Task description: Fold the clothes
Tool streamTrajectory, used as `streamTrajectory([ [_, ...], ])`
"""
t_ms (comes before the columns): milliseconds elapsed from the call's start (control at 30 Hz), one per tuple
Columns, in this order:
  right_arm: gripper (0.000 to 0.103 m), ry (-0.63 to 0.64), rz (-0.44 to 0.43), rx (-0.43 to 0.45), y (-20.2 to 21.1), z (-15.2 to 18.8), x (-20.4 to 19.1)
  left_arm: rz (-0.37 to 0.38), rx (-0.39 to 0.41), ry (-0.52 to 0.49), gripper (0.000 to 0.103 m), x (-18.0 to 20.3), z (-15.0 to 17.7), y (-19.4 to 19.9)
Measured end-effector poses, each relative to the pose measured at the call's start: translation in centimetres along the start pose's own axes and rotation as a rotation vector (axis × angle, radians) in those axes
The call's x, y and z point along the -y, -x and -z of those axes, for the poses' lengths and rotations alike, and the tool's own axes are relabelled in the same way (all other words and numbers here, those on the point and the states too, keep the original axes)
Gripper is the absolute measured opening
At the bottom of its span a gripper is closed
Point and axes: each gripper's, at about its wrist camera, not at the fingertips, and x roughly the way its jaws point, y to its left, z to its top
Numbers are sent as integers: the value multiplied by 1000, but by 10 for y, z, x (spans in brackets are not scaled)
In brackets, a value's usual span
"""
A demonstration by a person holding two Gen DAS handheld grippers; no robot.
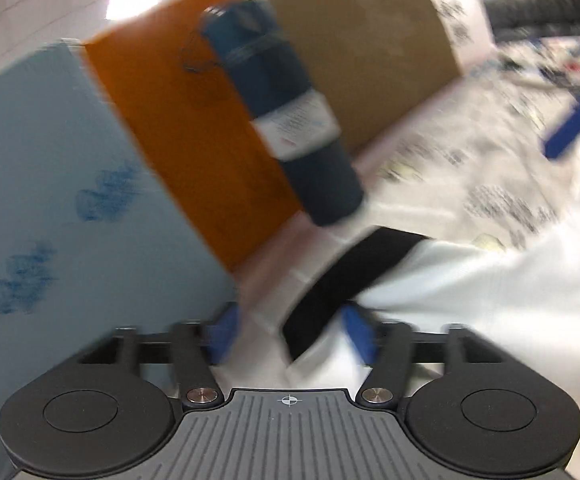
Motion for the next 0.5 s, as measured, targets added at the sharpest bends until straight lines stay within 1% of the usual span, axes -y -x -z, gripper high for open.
streamTrajectory([
  [67,84,5,-28,-6,8,2,-10,-51,15,33,69,-13,-2,19],
  [167,84,13,-70,-17,20,6,-27,-93,39,81,70,-30,-1,59],
  [200,84,16,-88,-33,24,11,-34,-83,52,106,70,-31,1,74],
  [267,84,13,-128,-65,29,24,-47,-15,84,172,70,-31,7,107],
  [367,84,6,-179,-111,37,46,-65,165,88,221,70,-18,29,148],
  [433,82,12,-187,-132,40,57,-75,265,55,240,70,-1,46,164],
  [500,81,10,-180,-150,40,65,-83,336,11,233,67,17,62,172],
])
